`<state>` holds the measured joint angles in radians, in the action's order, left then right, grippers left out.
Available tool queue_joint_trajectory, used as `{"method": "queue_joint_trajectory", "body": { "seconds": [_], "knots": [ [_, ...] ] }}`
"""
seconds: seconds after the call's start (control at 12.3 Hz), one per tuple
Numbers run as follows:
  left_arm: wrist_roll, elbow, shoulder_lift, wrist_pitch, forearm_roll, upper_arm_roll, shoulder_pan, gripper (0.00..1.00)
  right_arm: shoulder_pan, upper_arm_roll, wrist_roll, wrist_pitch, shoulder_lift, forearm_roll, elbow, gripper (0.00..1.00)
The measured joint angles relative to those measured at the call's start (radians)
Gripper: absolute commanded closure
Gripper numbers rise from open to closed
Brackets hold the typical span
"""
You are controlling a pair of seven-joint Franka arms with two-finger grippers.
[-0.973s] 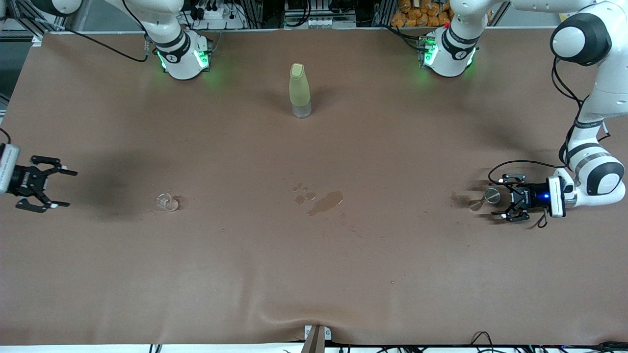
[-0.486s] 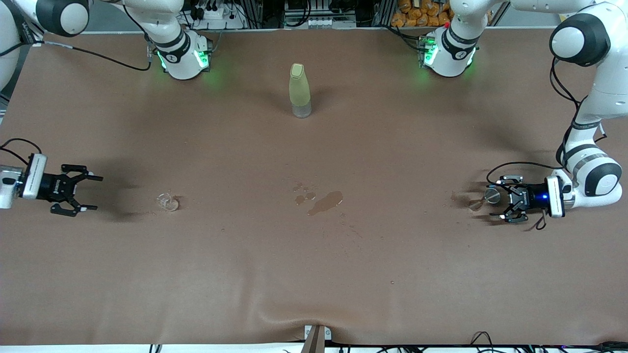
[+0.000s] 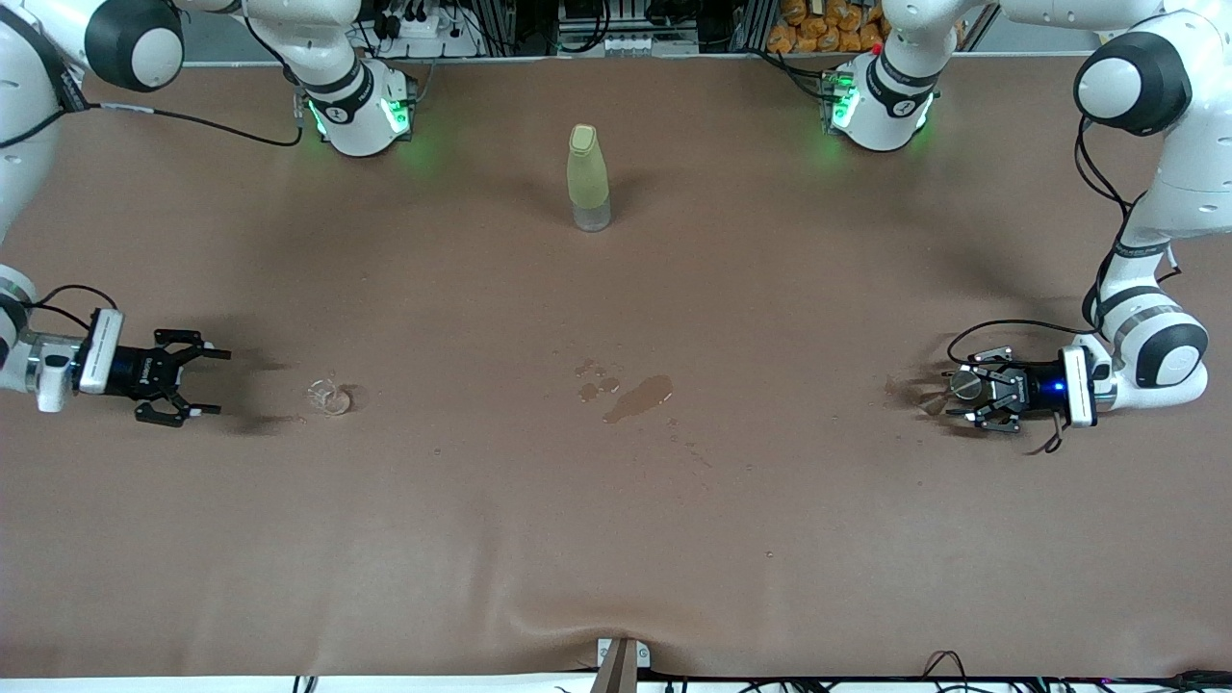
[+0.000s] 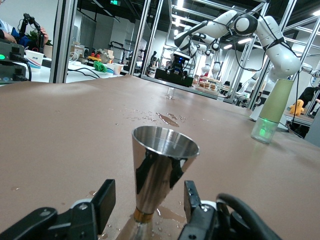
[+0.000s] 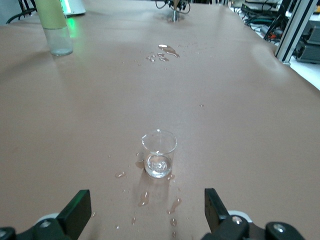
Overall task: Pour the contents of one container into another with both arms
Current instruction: 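Close the left gripper on the jigger while the right gripper reaches the beaker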
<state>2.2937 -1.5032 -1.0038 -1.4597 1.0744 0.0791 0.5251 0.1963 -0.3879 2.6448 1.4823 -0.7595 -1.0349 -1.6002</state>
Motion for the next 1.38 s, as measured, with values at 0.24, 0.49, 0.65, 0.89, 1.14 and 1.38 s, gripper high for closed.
{"method": "queue_joint_trajectory", "body": {
  "seconds": [0.24, 0.49, 0.65, 0.89, 1.14, 1.38],
  "knots": [
    [0.0, 0.0, -0.001, 0.0, 0.0, 0.0, 0.0, 0.47, -0.001, 0.0, 0.038, -0.013, -0.041, -0.03, -0.003, 0.0],
    [0.0, 0.0, -0.002, 0.0, 0.01, 0.0, 0.0, 0.67, -0.001, -0.002, 0.069, -0.022, -0.077, -0.066, -0.005, 0.0],
    [0.0, 0.0, -0.002, 0.001, 0.011, 0.0, 0.0, 0.67, -0.001, -0.002, 0.077, -0.025, -0.101, -0.09, -0.006, 0.0],
    [0.0, -0.003, -0.007, 0.003, 0.03, 0.0, 0.0, 0.87, -0.001, -0.002, 0.089, -0.031, -0.137, -0.134, -0.006, 0.0],
    [0.0, -0.004, -0.013, 0.004, 0.04, 0.0, 0.0, 1.0, -0.001, 0.0, 0.097, -0.049, -0.169, -0.168, -0.006, 0.0],
    [-0.005, 0.001, -0.013, 0.004, 0.046, 0.001, 0.0, 1.0, -0.004, 0.012, 0.104, -0.052, -0.195, -0.202, -0.006, 0.0]
  ]
}}
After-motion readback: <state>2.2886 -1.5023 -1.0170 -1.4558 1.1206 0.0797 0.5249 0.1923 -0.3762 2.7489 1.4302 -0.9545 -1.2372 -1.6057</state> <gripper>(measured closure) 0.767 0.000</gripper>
